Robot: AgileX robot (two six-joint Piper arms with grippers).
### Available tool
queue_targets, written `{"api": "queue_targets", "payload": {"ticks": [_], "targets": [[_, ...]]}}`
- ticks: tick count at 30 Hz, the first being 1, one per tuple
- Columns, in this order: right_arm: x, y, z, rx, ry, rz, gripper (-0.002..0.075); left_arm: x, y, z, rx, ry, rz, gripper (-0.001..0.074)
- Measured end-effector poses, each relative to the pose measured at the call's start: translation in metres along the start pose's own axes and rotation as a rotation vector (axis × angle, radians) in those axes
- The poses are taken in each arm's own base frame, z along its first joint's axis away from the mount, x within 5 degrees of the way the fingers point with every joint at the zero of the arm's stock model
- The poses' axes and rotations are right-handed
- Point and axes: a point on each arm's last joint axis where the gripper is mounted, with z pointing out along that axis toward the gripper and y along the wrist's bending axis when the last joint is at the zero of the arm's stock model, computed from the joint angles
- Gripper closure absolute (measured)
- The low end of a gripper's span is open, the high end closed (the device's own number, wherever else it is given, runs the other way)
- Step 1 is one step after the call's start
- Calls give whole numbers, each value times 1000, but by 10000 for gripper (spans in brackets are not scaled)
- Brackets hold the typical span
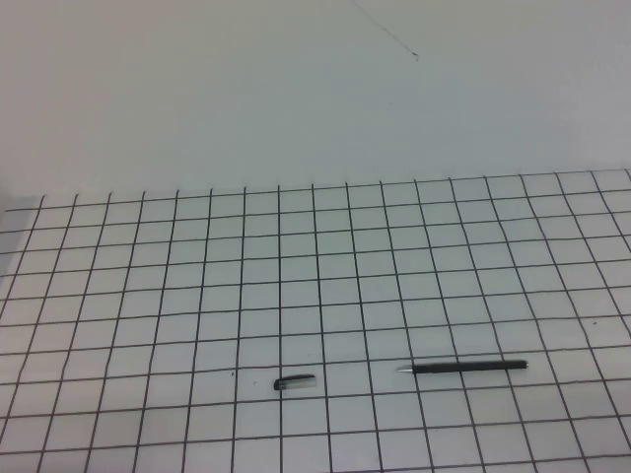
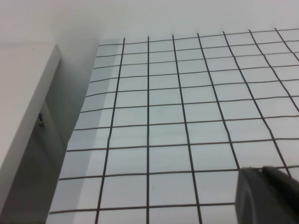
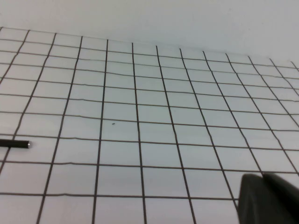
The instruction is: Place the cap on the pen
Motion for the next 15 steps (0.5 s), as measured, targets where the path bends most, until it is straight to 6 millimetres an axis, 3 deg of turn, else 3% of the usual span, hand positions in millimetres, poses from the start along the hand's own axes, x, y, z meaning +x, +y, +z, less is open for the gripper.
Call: {"api": "queue_targets", "payload": {"ticks": [15], "targets": [[0, -1, 0, 15, -1, -49, 729, -2, 0, 0, -6, -18, 21, 735]]}}
